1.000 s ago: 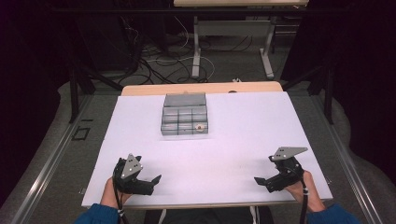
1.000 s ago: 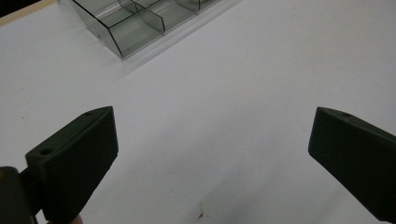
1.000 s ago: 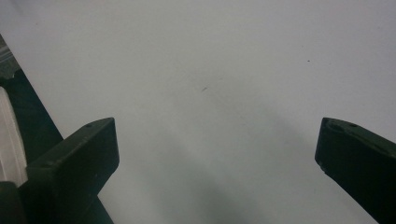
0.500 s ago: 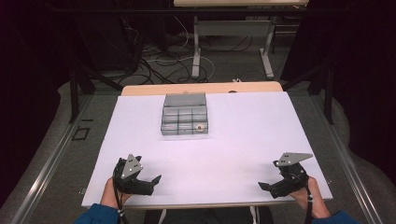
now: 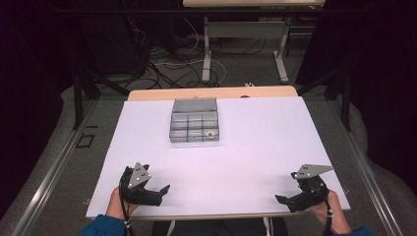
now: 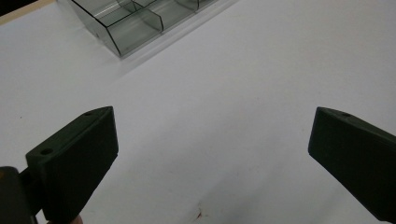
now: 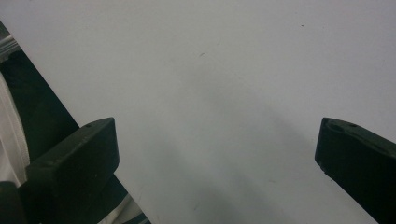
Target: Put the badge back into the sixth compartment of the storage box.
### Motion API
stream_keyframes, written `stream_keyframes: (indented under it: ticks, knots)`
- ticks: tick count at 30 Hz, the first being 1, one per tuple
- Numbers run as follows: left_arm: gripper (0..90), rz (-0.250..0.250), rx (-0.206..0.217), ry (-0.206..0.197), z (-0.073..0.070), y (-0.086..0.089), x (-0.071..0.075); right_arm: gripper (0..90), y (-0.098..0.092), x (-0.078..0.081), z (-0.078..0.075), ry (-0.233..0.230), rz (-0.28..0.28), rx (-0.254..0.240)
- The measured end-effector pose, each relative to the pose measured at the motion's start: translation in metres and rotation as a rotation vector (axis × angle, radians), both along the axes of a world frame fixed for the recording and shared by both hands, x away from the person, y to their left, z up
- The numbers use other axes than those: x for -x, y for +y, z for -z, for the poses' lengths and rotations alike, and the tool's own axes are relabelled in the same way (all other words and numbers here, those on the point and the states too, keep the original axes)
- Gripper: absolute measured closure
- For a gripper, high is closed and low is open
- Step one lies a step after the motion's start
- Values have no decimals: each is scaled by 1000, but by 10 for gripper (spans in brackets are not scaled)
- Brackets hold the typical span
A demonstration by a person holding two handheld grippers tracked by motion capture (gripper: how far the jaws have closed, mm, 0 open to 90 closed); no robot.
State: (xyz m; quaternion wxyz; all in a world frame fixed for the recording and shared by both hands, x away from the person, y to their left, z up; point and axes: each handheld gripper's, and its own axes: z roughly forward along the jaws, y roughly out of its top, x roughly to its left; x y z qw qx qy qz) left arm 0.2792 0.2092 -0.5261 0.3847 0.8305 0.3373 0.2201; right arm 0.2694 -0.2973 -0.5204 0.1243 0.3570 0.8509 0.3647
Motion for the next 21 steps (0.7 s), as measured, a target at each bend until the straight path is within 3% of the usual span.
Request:
stream_keyframes:
  ticks: [9,17,21]
  knots:
    - [13,1,-1,1,0,0,0,0,-1,2,1,14,-18,11]
    - [14,7,-6,0,0,0,0,0,-1,1,2,-9,-22,10]
    - [15,5,-3,1,0,0,0,0,-2,1,1,11,-24,10]
